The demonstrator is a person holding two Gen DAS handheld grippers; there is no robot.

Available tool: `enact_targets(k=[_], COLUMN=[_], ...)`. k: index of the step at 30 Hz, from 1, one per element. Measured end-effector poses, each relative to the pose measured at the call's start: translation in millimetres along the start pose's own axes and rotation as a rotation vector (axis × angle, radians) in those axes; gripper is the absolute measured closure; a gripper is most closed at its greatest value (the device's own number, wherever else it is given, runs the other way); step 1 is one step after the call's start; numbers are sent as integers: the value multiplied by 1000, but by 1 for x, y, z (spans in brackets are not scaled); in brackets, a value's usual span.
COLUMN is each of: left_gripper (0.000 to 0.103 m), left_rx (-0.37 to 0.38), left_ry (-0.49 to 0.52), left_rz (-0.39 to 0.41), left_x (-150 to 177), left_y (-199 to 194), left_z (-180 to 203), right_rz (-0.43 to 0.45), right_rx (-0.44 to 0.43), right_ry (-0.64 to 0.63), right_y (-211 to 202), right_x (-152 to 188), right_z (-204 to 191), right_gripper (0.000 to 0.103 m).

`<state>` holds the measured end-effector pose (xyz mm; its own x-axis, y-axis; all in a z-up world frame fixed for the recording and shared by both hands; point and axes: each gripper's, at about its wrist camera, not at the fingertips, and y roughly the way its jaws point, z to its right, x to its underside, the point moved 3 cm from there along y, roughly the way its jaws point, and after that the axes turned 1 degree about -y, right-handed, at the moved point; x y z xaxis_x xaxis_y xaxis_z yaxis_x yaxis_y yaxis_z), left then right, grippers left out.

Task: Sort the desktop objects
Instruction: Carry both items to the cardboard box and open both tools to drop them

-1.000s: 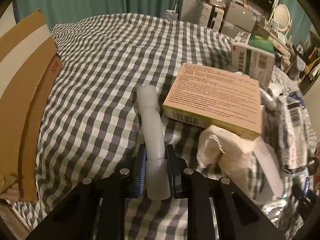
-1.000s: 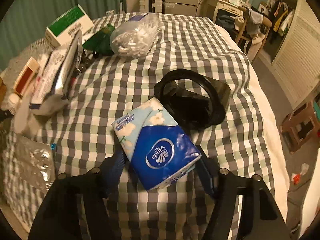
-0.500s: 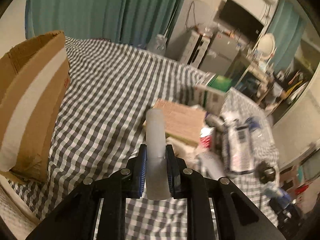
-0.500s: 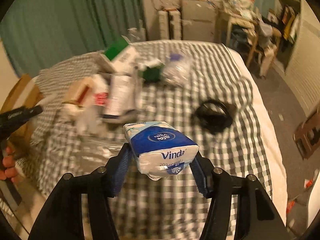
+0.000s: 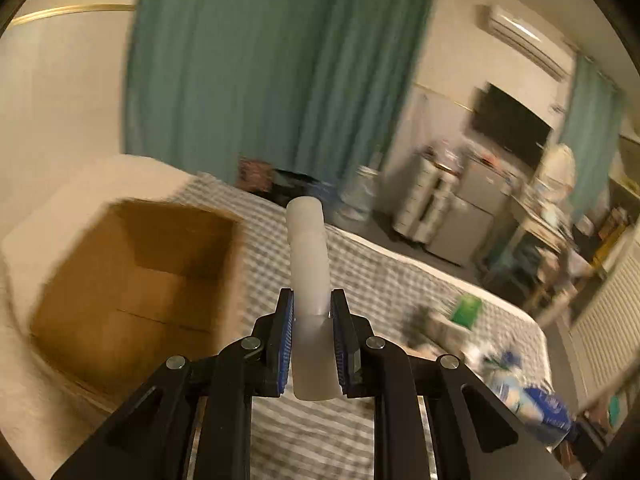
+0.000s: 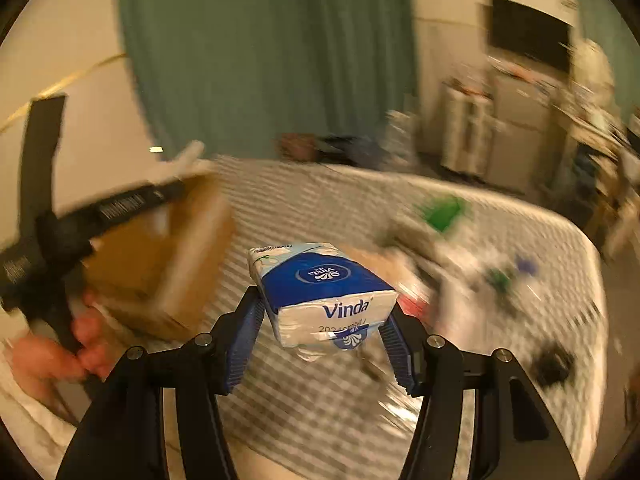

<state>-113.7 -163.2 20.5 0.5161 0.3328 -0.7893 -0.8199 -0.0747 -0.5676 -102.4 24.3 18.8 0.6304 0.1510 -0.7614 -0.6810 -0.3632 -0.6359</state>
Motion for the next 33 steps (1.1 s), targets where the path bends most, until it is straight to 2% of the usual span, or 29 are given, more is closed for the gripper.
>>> enact_targets(k=[2,4,6,9,11,15,16,17,18,19,20,21,23,25,28,33], left_gripper=[85,85,85,85,85,81,77,64,49,18,4,4,4,4,0,0], left_rx=[-65,-166,-236,-283,-281,-285,-306,-322,-335,-354,-381,-421,-449,-423,-340,-159], left_ry=[-31,-81,-120,-176,-203,-199,-196,-194,-193,-193,-193,-186,-168,-151,-147,-92], left_rz=[-6,-21,-47,-108,-126,-150,-155,-159,-159,-155,-139,-102,-82,-74,-46,-87], left_x=[-11,-15,-13,-3,4,7,7,6,5,5,4,3,-2,-11,-15,-2], left_y=[1,5,14,34,40,51,53,52,50,50,46,40,33,25,14,18], left_z=[-30,-67,-98,-127,-139,-138,-139,-141,-141,-140,-139,-138,-135,-123,-96,-19], right_rz=[7,-3,-25,-87,-117,-135,-134,-135,-133,-109,-83,-62,-11,30,80,118], right_rx=[-84,-158,-211,-271,-285,-287,-283,-290,-291,-287,-283,-276,-224,-186,-95,103], right_ry=[-44,-81,-103,-104,-99,-83,-71,-47,-27,-6,2,4,4,5,23,132], right_y=[19,43,67,110,130,148,149,143,142,137,131,127,108,88,55,-6], right_x=[-31,-55,-69,-80,-81,-83,-85,-87,-90,-94,-100,-103,-111,-113,-108,-61], right_z=[-35,-71,-97,-131,-145,-156,-154,-155,-153,-149,-148,-145,-131,-112,-66,35], right_gripper=[46,46,46,46,46,42,37,22,16,13,13,13,13,13,13,13])
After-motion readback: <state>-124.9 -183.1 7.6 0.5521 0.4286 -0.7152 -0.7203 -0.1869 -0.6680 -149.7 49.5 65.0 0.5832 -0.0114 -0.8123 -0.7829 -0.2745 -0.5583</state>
